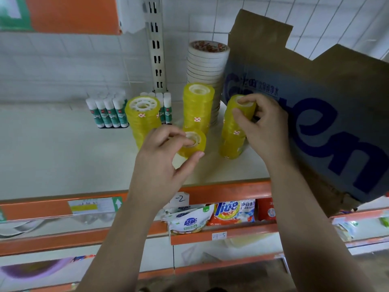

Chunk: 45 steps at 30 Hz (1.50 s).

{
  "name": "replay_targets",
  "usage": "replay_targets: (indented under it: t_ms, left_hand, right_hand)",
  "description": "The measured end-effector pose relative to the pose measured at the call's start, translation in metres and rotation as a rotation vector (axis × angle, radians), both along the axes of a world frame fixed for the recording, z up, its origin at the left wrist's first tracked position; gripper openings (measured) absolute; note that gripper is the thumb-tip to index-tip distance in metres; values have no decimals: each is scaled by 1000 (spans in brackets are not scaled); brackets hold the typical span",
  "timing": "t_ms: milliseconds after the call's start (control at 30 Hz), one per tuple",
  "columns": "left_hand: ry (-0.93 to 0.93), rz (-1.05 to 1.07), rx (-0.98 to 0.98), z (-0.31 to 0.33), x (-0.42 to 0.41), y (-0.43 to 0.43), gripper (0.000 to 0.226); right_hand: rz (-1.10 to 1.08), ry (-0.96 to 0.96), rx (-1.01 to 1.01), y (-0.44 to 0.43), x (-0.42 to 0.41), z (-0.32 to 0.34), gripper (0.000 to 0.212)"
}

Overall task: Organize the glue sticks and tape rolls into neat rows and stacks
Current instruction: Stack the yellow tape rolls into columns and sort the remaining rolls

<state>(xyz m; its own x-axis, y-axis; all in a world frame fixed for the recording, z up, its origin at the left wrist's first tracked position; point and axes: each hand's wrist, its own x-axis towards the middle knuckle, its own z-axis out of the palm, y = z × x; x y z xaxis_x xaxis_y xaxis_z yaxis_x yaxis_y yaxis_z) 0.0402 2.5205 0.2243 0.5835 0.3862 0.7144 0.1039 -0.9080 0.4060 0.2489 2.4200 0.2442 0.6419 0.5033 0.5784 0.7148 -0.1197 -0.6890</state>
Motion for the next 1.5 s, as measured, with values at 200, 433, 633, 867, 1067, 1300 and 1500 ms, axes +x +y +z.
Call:
replay_targets:
  t_ms: [200, 433, 633, 867, 1067, 1300, 1500]
  left_hand:
    - [3, 11, -12, 0, 0, 1, 25]
    - [-1, 14, 3, 0, 3, 0, 26]
    - [-4, 6, -2, 0, 6, -1, 26]
    - [4, 11, 0, 1, 5, 0, 26]
    - [-7, 9, 2, 0, 5, 0, 28]
    - [-48, -16, 4, 4, 6, -5, 24]
    - [-143, -53, 34, 33, 23, -13, 20]
  right_hand:
    - [0, 41, 36, 1, -1, -7, 28]
    - [18, 58, 46, 3, 0, -9, 23]
    - [30, 71, 48, 2, 2, -10, 23]
    - [15, -19, 36, 1, 1, -5, 17]
    - [16, -11, 32, -2, 0, -1, 20]
    - [-33, -127, 62, -9, -5, 4, 20]
    - [-68, -161, 61, -32, -16, -5, 20]
